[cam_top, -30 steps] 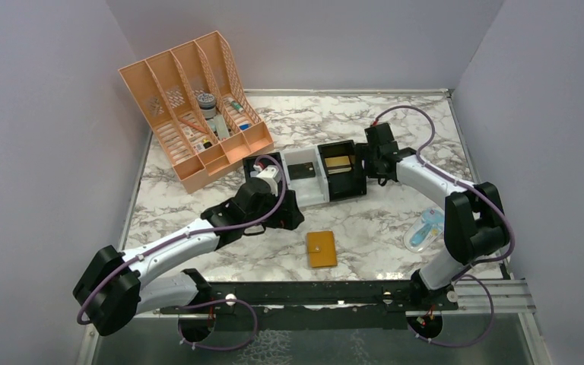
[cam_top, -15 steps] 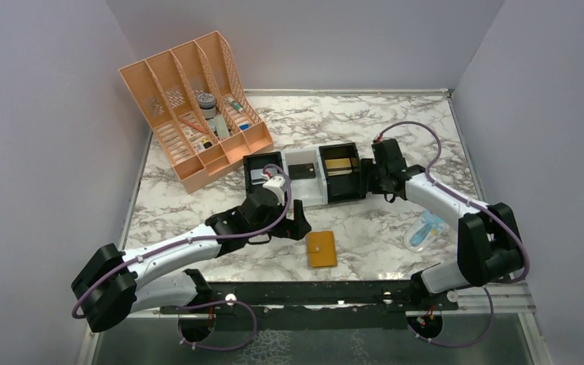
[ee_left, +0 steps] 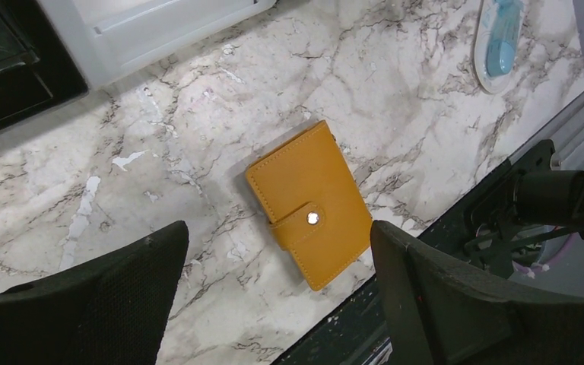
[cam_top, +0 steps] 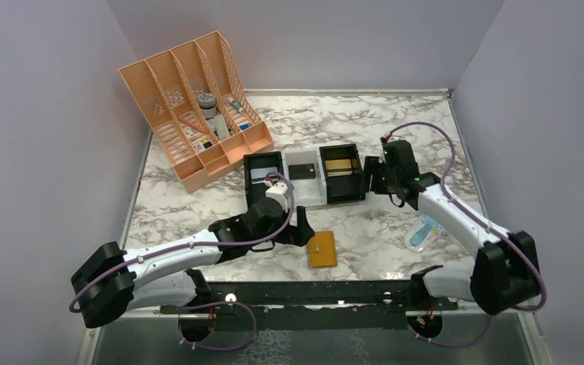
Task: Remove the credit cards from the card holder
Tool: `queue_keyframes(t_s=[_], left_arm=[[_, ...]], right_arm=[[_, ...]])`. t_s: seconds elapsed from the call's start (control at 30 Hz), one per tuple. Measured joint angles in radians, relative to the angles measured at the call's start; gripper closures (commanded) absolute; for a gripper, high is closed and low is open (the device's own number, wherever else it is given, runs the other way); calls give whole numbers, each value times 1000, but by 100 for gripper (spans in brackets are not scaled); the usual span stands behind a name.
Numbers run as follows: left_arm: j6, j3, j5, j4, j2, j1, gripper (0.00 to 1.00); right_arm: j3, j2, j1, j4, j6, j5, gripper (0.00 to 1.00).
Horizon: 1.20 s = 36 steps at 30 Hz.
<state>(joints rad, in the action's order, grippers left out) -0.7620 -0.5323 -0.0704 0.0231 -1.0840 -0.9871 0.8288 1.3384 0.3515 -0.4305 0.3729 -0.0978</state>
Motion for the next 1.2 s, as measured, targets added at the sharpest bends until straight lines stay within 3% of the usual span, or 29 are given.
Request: queue_keyframes(t_s=[0.1, 0.23, 0.33, 0.43, 0.67, 0.93, 1.07, 1.2], left_arm=[[-10, -1, -34, -22, -35, -37, 13], [-19, -10, -80, -30, -111, -98, 20], [-27, -36, -122, -31, -178, -153, 24], [-29, -86, -167, -29, -249, -215, 27], [-33, -200, -280, 18, -359, -311, 39], [-29, -244, -365, 100, -426, -331, 48], [-19, -273, -384, 112, -495, -332, 62], [-11, -315, -412, 113, -543, -343, 70]], right_arm=[[-46, -139, 0, 45, 27, 102, 44], [-235, -304, -2, 195, 132, 340, 57], [-393, -305, 4, 293, 219, 514, 57], [-483, -267, 23, 301, 259, 595, 57], [-562, -313, 40, 328, 285, 662, 57], [-573, -326, 45, 342, 289, 694, 57], [-572, -304, 64, 353, 288, 702, 56], [-567, -260, 95, 354, 285, 705, 53]])
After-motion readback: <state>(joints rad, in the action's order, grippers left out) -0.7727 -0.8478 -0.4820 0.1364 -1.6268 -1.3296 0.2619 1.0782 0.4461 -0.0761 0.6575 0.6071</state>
